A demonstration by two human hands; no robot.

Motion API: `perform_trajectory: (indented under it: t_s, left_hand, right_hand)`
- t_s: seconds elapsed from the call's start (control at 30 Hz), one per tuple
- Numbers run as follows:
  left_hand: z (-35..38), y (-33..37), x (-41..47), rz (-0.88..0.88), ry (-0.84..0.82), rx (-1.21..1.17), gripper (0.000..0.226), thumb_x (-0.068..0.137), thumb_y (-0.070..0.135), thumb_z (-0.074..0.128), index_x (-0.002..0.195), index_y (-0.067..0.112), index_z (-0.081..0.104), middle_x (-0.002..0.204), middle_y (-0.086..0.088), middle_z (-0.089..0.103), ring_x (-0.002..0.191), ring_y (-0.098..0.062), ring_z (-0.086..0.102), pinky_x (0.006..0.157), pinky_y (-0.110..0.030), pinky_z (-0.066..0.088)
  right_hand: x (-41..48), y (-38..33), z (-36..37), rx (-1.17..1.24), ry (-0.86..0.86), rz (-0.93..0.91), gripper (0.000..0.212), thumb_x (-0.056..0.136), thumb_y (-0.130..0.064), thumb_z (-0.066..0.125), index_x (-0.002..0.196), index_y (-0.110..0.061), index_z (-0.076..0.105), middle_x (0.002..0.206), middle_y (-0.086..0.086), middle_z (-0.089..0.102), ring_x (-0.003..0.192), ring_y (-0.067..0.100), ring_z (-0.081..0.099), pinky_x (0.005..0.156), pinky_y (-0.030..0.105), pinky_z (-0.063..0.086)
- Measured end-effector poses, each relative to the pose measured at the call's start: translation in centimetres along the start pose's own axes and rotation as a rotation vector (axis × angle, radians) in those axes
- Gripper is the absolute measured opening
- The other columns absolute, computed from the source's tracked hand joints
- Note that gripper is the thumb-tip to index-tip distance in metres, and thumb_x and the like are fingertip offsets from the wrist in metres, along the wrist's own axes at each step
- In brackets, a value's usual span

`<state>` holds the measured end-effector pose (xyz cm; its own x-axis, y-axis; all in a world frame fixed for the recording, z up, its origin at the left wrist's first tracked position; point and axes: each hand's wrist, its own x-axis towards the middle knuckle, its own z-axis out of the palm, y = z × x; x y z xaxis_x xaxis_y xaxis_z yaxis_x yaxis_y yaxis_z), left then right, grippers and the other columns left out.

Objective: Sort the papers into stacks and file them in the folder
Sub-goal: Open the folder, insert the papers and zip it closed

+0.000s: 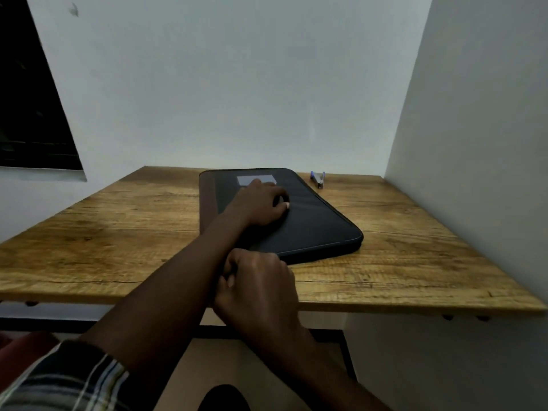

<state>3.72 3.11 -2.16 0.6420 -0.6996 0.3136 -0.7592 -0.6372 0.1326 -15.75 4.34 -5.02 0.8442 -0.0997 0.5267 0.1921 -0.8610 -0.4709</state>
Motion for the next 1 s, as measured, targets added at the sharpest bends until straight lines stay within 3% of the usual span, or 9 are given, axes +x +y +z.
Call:
perform_trajectory:
  t_s: [0.13,0.27,0.37,0.53,0.67,0.8,1.0]
  left_hand:
    - [0.1,0.3,0.0,-0.043,-0.003,0.027,0.035,0.099,0.045,0.044,0.127,0.028,0.058,0.136,-0.002,0.056,0.123,-0.028,0.045,0.098,-0.048,0.042]
    - [0.3,0.2,-0.3,-0.035,0.002,0.050,0.036,0.101,0.045,0.041,0.129,0.029,0.057,0.141,-0.001,0.053,0.124,-0.027,0.044,0.099,-0.047,0.039]
    - [0.1,0.3,-0.3,-0.027,-0.010,0.089,0.036,0.102,0.043,0.038,0.130,0.029,0.055,0.144,-0.001,0.050,0.125,-0.026,0.043,0.101,-0.046,0.037]
    - [0.0,0.7,-0.4,-0.022,-0.126,0.147,0.043,0.106,0.042,0.023,0.144,0.036,0.041,0.158,0.003,0.033,0.144,-0.021,0.026,0.115,-0.055,0.019]
    - [0.2,0.5,-0.4,-0.001,-0.177,0.114,0.045,0.107,0.041,0.020,0.150,0.037,0.032,0.163,0.005,0.023,0.150,-0.016,0.018,0.118,-0.057,0.015]
    - [0.1,0.5,-0.3,0.005,-0.226,0.107,0.047,0.107,0.041,0.018,0.153,0.035,0.025,0.165,0.006,0.017,0.152,-0.014,0.014,0.119,-0.058,0.012]
    - [-0.5,0.6,-0.2,0.040,-0.263,0.120,0.047,0.107,0.040,0.019,0.154,0.034,0.024,0.165,0.005,0.015,0.151,-0.014,0.015,0.119,-0.055,0.015]
  right_hand:
    - [-0.2,0.0,-0.3,0.010,0.000,0.034,0.016,0.080,-0.024,0.055,0.066,-0.026,0.049,0.068,-0.007,0.060,0.059,0.008,0.049,0.052,0.020,0.031]
    - [-0.2,1.0,-1.2,-0.019,0.004,0.117,0.015,0.087,-0.032,0.057,0.080,-0.024,0.067,0.079,-0.008,0.068,0.071,0.008,0.063,0.066,0.027,0.051]
    - [0.1,2.9,-2.9,-0.015,0.026,0.279,0.012,0.088,-0.033,0.063,0.081,-0.026,0.069,0.079,-0.011,0.069,0.073,0.003,0.064,0.072,0.028,0.057]
    - [0.5,7.0,-6.1,-0.057,0.099,0.542,0.017,0.088,-0.027,0.064,0.072,-0.028,0.066,0.073,-0.013,0.064,0.067,0.001,0.061,0.067,0.024,0.055]
    - [1.0,10.0,-8.3,-0.047,0.173,0.628,0.022,0.084,-0.020,0.062,0.064,-0.020,0.070,0.064,-0.008,0.067,0.060,0.008,0.064,0.060,0.030,0.058]
    - [1.5,12.5,-10.3,-0.068,0.218,0.664,0.024,0.084,-0.016,0.061,0.061,-0.017,0.069,0.062,-0.001,0.068,0.057,0.011,0.064,0.051,0.024,0.050]
    - [3.9,15.5,-12.7,0.056,-0.014,0.623,0.009,0.085,-0.019,0.072,0.076,-0.019,0.075,0.076,-0.007,0.071,0.075,0.003,0.064,0.058,0.017,0.044]
